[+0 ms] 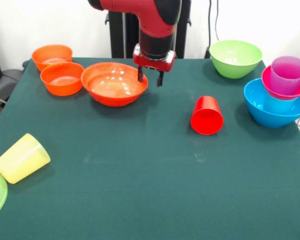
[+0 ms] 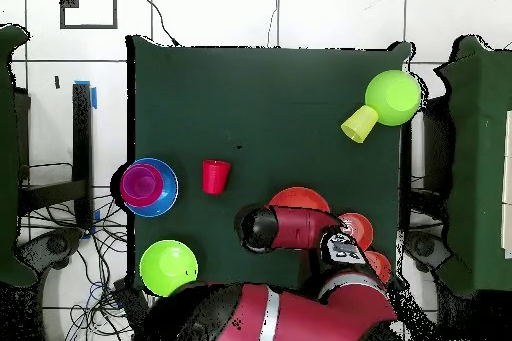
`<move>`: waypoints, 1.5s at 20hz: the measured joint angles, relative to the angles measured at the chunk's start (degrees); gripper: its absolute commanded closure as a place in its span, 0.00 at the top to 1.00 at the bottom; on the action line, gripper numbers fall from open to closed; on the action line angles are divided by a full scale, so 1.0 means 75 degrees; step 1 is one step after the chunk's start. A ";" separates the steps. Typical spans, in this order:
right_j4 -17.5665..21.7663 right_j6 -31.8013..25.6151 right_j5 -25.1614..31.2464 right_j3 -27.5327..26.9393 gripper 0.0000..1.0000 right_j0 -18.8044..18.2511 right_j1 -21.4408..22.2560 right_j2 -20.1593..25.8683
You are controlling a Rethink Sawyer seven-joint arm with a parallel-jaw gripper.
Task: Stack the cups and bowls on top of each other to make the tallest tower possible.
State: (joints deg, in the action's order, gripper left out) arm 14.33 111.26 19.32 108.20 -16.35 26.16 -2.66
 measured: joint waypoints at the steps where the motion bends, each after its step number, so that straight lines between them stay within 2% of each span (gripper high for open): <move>1: 0.0119 0.0000 -0.0045 -0.0029 1.00 0.0091 -0.0135 -0.0155; 5: 0.0348 0.0000 -0.0037 -0.0063 1.00 0.0272 -0.0292 -0.0510; 10: 0.0397 -0.0001 -0.0042 -0.0073 1.00 0.0290 -0.0268 -0.0730; 11: 0.0399 -0.0002 -0.0043 -0.0077 0.00 0.0289 -0.0265 -0.0762; 23: 0.0408 0.0000 0.0008 -0.0094 0.00 0.0008 0.0100 -0.0800; 25: 0.0407 0.0000 0.0110 -0.0097 0.00 0.0062 0.0171 -0.0860; 30: 0.0412 0.0000 0.1265 -0.0222 0.00 0.0710 0.0642 -0.1333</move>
State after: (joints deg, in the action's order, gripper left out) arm 17.42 111.26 28.81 106.54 -11.03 30.97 -12.66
